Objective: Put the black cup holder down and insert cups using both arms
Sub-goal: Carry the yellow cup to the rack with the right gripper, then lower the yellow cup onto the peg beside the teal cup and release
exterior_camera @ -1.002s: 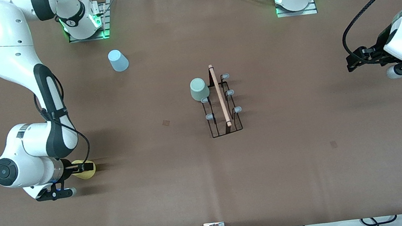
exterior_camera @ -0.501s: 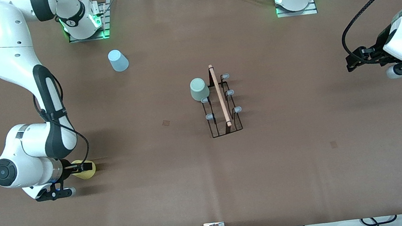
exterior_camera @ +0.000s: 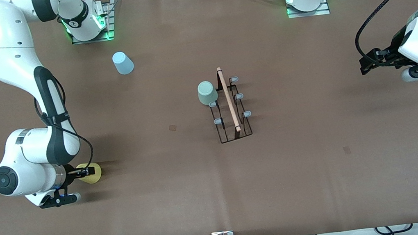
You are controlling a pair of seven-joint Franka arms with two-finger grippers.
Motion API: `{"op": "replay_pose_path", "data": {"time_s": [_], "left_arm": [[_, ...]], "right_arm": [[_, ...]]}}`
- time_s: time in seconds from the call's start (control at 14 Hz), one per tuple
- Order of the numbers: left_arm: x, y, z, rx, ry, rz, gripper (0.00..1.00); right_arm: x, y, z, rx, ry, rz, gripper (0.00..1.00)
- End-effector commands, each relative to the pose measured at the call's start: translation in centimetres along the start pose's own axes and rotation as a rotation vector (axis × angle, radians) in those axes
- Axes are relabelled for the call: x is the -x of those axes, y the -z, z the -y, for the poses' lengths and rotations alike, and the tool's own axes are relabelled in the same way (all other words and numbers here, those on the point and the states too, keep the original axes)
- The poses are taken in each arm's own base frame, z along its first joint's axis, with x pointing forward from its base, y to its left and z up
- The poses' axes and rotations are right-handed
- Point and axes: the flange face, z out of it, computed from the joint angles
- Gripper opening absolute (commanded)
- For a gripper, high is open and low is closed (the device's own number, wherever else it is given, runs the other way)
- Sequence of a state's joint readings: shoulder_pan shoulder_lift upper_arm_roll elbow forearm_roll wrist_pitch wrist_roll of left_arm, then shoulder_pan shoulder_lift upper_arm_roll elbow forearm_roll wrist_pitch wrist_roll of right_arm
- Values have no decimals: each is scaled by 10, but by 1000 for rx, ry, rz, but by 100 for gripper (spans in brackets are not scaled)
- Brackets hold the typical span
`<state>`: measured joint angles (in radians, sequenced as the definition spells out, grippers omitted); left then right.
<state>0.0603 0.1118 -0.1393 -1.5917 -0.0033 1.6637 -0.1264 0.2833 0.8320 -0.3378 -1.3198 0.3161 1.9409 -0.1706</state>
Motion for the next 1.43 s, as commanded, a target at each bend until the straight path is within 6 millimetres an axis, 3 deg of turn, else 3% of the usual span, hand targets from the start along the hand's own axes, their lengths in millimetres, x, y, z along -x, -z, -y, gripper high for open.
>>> {"op": "replay_pose_path", "data": {"time_s": [0.0, 0.21, 0.43, 0.72, 1.0, 1.15, 1.36], "left_arm": [[8, 5, 0, -21, -25, 2, 100], [8, 5, 0, -21, -23, 2, 100], [8, 5, 0, -21, -25, 3, 100], [8, 5, 0, -21, -23, 1, 100], [8, 5, 0, -21, -24, 1, 100], [9, 4, 0, -21, -23, 4, 100], [9, 5, 0, -20, -23, 4, 100]], "right_arm": [[9, 63, 44, -50, 66, 0, 15], [9, 115, 117, -43, 95, -72, 15], [19, 144, 201, -48, 78, -143, 15], [47, 146, 314, -63, 106, -229, 15], [78, 145, 397, -98, 159, -304, 15], [96, 131, 445, -115, 216, -363, 15], [111, 104, 491, -139, 235, -426, 15]]}}
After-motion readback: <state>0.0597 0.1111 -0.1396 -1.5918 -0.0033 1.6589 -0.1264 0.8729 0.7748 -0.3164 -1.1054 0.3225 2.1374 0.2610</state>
